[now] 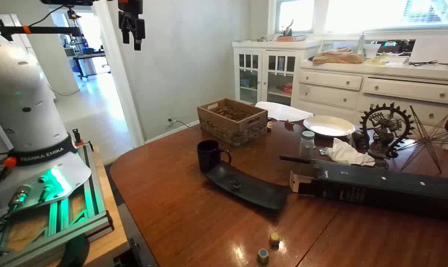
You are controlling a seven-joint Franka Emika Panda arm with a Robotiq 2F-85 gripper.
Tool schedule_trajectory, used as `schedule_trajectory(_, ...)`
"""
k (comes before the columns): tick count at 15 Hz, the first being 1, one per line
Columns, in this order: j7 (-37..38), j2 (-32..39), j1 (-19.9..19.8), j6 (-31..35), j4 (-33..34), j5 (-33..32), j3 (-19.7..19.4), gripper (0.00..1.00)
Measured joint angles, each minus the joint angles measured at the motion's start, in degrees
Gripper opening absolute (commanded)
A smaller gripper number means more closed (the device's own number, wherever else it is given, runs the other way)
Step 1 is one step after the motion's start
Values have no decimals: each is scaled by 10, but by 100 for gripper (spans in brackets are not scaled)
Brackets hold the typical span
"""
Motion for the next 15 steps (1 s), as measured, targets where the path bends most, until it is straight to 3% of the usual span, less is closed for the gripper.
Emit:
schedule_trajectory(7,18,0,-9,7,0,-7,6,100)
schedule_trajectory(15,140,28,-126,141,-5,-87,18,100)
